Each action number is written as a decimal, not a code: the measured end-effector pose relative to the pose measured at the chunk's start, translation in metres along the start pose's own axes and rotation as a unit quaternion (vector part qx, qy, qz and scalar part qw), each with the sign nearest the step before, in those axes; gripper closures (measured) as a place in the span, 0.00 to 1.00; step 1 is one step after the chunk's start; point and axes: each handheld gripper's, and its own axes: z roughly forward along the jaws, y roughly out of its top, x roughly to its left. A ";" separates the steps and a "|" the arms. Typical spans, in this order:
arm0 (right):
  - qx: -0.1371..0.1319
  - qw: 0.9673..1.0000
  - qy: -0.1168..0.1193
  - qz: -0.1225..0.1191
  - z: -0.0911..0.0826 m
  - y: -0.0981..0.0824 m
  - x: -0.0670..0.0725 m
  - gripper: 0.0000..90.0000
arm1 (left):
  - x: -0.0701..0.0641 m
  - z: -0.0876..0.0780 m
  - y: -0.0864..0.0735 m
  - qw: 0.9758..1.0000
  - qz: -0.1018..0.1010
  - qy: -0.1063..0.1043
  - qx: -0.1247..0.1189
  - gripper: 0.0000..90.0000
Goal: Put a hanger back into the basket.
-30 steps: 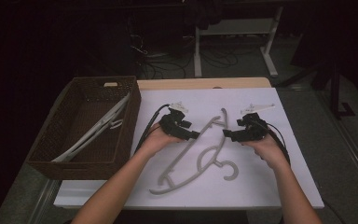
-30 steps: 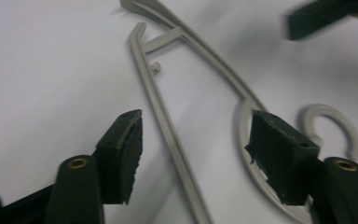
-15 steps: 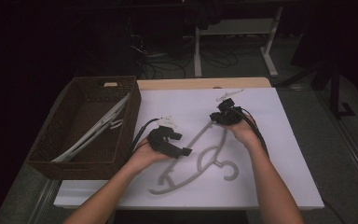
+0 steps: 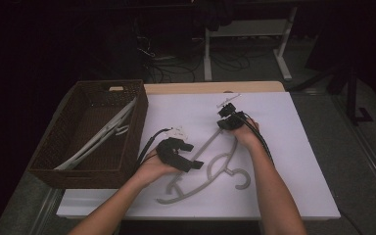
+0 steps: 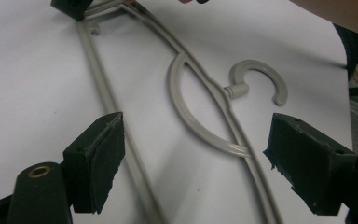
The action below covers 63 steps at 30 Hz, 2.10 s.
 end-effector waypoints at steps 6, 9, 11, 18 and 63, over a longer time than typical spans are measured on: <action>0.008 1.000 -0.011 -0.002 0.002 0.000 0.001 0.99 | -0.007 0.005 0.001 1.000 0.007 -0.007 0.006 0.22; 0.016 1.000 -0.024 -0.011 0.001 -0.001 0.002 0.99 | -0.009 0.006 0.001 1.000 0.010 -0.007 0.007 0.22; 0.013 1.000 -0.025 -0.010 0.000 -0.001 0.001 0.99 | -0.009 0.006 0.001 1.000 0.010 -0.008 0.006 0.22; 0.009 0.999 -0.029 -0.011 -0.010 -0.001 0.000 0.99 | -0.009 0.005 0.002 1.000 0.010 -0.008 0.005 0.22; 0.022 1.000 -0.021 0.003 -0.002 -0.007 -0.003 1.00 | -0.046 0.047 -0.015 0.991 0.050 -0.023 0.122 0.73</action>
